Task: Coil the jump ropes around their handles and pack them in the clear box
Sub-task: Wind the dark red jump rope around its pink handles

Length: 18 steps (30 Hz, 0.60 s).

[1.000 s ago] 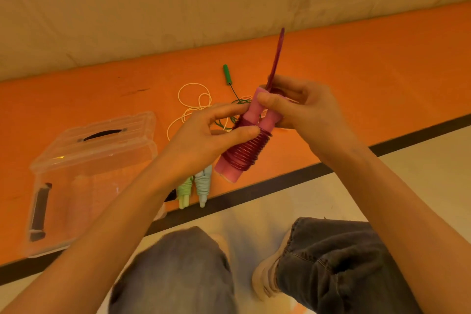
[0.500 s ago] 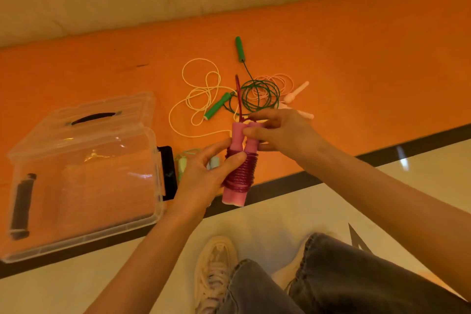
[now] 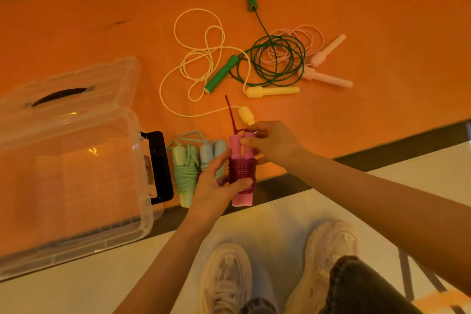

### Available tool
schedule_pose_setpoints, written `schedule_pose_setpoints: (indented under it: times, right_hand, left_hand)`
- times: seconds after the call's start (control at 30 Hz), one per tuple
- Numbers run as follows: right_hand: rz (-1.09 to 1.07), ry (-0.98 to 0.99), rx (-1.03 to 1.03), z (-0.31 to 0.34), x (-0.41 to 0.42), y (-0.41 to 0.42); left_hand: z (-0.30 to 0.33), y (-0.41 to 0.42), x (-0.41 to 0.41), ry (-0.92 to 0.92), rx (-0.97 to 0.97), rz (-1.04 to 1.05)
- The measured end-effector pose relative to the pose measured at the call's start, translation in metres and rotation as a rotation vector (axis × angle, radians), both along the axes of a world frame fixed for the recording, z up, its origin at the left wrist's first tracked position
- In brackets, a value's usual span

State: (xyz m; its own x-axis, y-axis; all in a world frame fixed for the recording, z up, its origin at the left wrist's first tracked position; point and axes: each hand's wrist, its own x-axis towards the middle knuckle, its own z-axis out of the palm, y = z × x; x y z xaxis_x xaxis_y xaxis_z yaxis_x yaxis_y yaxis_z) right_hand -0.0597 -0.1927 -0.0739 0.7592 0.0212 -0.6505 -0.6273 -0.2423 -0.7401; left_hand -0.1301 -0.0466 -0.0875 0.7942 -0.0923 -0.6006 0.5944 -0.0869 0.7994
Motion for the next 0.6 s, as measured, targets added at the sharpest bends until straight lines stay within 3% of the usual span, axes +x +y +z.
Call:
schedule_pose_setpoints:
  times: [0.43,0.6]
  right_hand:
    - [0.022,-0.04,-0.093,-0.066,0.015,0.019]
    - [0.022,-0.05,-0.086,-0.074,0.018,0.023]
  left_hand:
    - [-0.058,0.0,0.009,-0.159,0.183,-0.082]
    - [-0.066,0.002,0.009,-0.257,0.356,-0.143]
